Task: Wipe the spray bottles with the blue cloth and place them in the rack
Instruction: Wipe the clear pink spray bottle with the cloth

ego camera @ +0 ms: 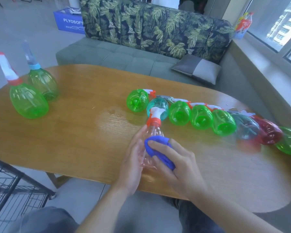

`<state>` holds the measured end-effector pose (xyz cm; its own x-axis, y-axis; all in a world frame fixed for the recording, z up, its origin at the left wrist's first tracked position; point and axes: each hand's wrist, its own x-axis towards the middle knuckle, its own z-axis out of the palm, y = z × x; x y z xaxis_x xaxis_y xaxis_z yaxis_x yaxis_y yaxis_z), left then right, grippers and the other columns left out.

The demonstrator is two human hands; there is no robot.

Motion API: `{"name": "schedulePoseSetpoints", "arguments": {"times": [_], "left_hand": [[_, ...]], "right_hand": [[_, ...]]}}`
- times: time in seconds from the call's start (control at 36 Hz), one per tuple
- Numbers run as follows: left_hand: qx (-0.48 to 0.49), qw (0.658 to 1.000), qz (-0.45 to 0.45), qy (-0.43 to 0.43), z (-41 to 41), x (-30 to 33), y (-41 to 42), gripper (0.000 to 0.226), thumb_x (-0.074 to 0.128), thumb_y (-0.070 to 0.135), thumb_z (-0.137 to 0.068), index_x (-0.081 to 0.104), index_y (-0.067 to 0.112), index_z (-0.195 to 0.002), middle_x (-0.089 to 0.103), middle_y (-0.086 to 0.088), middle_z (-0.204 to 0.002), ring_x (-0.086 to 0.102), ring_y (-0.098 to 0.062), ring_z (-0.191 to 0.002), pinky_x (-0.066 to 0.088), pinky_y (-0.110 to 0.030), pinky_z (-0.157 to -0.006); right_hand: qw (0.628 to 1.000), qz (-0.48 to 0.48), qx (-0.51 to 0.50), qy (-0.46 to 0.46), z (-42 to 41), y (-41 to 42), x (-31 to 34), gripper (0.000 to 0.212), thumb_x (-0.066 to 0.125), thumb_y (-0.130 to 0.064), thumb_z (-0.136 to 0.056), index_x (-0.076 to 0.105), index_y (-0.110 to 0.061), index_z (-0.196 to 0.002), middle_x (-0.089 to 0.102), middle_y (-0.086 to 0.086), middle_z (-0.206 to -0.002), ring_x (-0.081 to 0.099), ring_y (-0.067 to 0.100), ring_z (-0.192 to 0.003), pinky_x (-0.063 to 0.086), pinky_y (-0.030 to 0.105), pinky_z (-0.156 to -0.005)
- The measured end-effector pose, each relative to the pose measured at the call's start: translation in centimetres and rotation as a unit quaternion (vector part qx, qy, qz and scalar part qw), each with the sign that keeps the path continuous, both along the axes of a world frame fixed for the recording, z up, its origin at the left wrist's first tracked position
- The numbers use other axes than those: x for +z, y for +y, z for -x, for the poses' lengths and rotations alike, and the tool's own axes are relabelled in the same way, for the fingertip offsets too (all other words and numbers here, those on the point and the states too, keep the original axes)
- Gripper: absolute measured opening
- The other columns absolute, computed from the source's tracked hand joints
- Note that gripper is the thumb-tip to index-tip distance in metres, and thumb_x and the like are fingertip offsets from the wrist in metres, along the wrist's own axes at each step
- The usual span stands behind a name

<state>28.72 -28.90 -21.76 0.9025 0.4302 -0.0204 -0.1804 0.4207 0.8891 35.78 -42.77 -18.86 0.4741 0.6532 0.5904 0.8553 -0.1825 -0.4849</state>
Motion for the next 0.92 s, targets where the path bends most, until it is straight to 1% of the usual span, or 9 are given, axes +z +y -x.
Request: {"name": "schedulePoseSetpoints", "arguments": {"times": [0.14, 0.25, 0.31, 0.39, 0.44, 0.53, 0.64, 0.78, 0.92], "left_hand": [[-0.003, 1.000, 0.019, -0.010, 0.3, 0.4, 0.0, 0.048, 0.050, 0.043, -0.102, 0.061, 0.042, -0.149, 0.059, -0.003, -0.158, 0.055, -0.027, -0.147, 0.038, -0.059, -0.124], [-0.006, 1.000, 0.006, -0.015, 0.7, 0.6, -0.1, 0.052, 0.055, 0.053, -0.101, 0.056, 0.042, -0.153, 0.055, -0.007, -0.161, 0.050, -0.032, -0.151, 0.034, -0.067, -0.124], [-0.002, 1.000, 0.002, -0.013, 0.8, 0.9, -0.2, 0.052, 0.061, 0.056, -0.102, 0.056, 0.044, -0.152, 0.060, -0.006, -0.157, 0.057, -0.028, -0.145, 0.046, -0.056, -0.117], [-0.013, 1.000, -0.013, -0.020, 0.8, 0.9, -0.2, 0.080, 0.081, 0.070, -0.082, 0.053, 0.046, -0.153, 0.067, -0.006, -0.147, 0.070, -0.027, -0.116, 0.061, -0.040, -0.082], [-0.018, 0.999, -0.015, -0.026, 0.7, 0.8, -0.1, 0.084, 0.089, 0.065, -0.077, 0.054, 0.048, -0.152, 0.062, -0.007, -0.153, 0.066, -0.037, -0.117, 0.060, -0.045, -0.081], [-0.009, 0.999, -0.023, -0.031, 0.6, 0.2, 0.1, 0.072, 0.082, 0.044, -0.084, 0.055, 0.050, -0.150, 0.061, -0.004, -0.154, 0.061, -0.041, -0.138, 0.061, -0.055, -0.095], [-0.009, 0.999, -0.033, -0.027, 0.5, 0.0, -0.1, 0.072, 0.076, 0.043, -0.087, 0.050, 0.047, -0.155, 0.063, -0.002, -0.152, 0.059, -0.042, -0.139, 0.052, -0.073, -0.106], [0.002, 1.000, -0.011, -0.020, 0.4, 0.1, -0.1, 0.074, 0.075, 0.045, -0.089, 0.045, 0.054, -0.157, 0.063, -0.005, -0.152, 0.062, -0.037, -0.138, 0.056, -0.066, -0.104], [-0.015, 1.000, -0.012, -0.011, 0.3, 0.1, -0.1, 0.056, 0.060, 0.038, -0.099, 0.052, 0.056, -0.152, 0.064, -0.002, -0.153, 0.066, -0.032, -0.134, 0.057, -0.056, -0.102]], "right_hand": [[0.981, 0.085, 0.061, -0.161, 0.8, -1.4, -0.5, 0.034, 0.059, -0.038, -0.106, 0.058, -0.030, -0.139, 0.047, -0.004, -0.094, 0.053, 0.020, -0.076, 0.050, 0.033, -0.053], [0.972, 0.076, 0.085, -0.204, 0.9, -2.0, -0.1, 0.031, 0.060, -0.038, -0.106, 0.059, -0.029, -0.136, 0.043, -0.006, -0.093, 0.048, 0.017, -0.075, 0.048, 0.029, -0.052], [0.989, 0.034, 0.065, -0.129, 0.9, -2.1, 0.4, 0.029, 0.057, -0.038, -0.107, 0.061, -0.028, -0.134, 0.054, -0.006, -0.096, 0.055, 0.013, -0.079, 0.051, 0.027, -0.062], [0.996, -0.061, -0.026, 0.053, 0.9, -1.7, 1.3, 0.027, 0.057, -0.032, -0.105, 0.068, -0.027, -0.129, 0.064, -0.015, -0.106, 0.061, -0.001, -0.094, 0.047, 0.015, -0.082], [0.975, -0.095, -0.092, 0.178, 1.0, -1.0, 1.8, 0.024, 0.058, -0.031, -0.104, 0.069, -0.032, -0.126, 0.069, -0.017, -0.110, 0.066, 0.007, -0.102, 0.048, 0.017, -0.086], [0.939, -0.105, -0.131, 0.300, 1.1, -0.4, 1.8, 0.024, 0.057, -0.026, -0.106, 0.069, -0.036, -0.125, 0.071, -0.022, -0.119, 0.066, 0.009, -0.116, 0.051, 0.023, -0.094], [0.925, -0.112, -0.141, 0.334, 1.4, -0.4, 1.2, 0.025, 0.057, -0.024, -0.105, 0.070, -0.035, -0.123, 0.071, -0.024, -0.118, 0.065, 0.002, -0.116, 0.049, 0.017, -0.095], [0.921, -0.126, -0.145, 0.338, 1.5, -0.5, 0.8, 0.025, 0.057, -0.023, -0.105, 0.070, -0.032, -0.123, 0.072, -0.023, -0.118, 0.065, 0.001, -0.117, 0.046, 0.012, -0.094], [0.921, -0.144, -0.143, 0.332, 1.6, -0.7, 0.9, 0.032, 0.053, -0.038, -0.098, 0.070, -0.032, -0.125, 0.071, -0.023, -0.120, 0.064, 0.003, -0.119, 0.048, 0.015, -0.096]]}}
